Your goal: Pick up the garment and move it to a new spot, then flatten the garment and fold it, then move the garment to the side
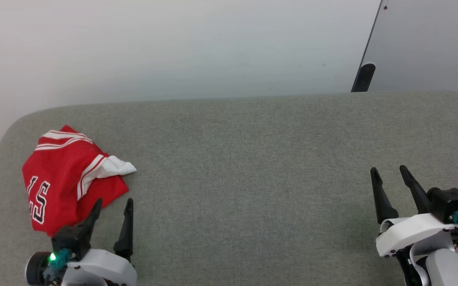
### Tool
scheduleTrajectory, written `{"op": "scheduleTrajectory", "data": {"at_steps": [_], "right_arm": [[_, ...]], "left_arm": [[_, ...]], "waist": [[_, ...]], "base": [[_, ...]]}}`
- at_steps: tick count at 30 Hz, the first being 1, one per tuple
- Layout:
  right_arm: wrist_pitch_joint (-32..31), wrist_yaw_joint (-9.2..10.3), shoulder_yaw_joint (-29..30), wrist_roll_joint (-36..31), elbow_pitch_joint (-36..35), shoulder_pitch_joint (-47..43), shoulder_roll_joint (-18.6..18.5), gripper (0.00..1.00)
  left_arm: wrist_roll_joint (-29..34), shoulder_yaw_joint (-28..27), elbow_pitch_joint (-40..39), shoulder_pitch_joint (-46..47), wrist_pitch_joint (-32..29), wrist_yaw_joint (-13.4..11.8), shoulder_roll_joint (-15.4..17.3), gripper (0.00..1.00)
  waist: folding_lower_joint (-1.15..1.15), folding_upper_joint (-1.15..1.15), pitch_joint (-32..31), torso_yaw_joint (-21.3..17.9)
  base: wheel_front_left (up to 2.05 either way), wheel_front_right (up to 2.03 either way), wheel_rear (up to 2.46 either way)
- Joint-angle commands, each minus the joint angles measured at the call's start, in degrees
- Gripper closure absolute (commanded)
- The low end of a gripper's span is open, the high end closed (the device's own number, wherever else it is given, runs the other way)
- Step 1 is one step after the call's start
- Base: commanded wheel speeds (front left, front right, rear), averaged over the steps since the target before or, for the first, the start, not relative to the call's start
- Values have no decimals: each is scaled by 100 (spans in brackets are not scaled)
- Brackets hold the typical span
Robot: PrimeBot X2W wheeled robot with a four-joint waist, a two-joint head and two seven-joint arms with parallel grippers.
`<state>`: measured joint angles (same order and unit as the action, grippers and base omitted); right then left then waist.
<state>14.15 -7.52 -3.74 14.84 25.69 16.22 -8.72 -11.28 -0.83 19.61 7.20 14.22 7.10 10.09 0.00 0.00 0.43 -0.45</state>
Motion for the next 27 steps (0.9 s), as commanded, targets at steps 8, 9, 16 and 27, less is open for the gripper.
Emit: {"op": "scheduleTrajectory", "data": {"at_steps": [8,9,16,27], "right_arm": [[111,6,83,-112,69,-38,38,0],[111,6,89,-89,69,-44,36,0],[111,6,112,12,22,-101,-7,0],[103,6,12,70,-7,-127,-64,0]], "left_arm": [[174,18,102,94,105,47,49,0],[140,19,105,87,95,35,50,0],[6,109,155,158,93,38,7,0],[-30,50,268,294,92,26,-35,0]], "waist": [[0,0,3,13],[0,0,3,15],[0,0,57,171],[0,0,49,1367]], "base": [[0,0,0],[0,0,0],[0,0,0],[0,0,0]]}}
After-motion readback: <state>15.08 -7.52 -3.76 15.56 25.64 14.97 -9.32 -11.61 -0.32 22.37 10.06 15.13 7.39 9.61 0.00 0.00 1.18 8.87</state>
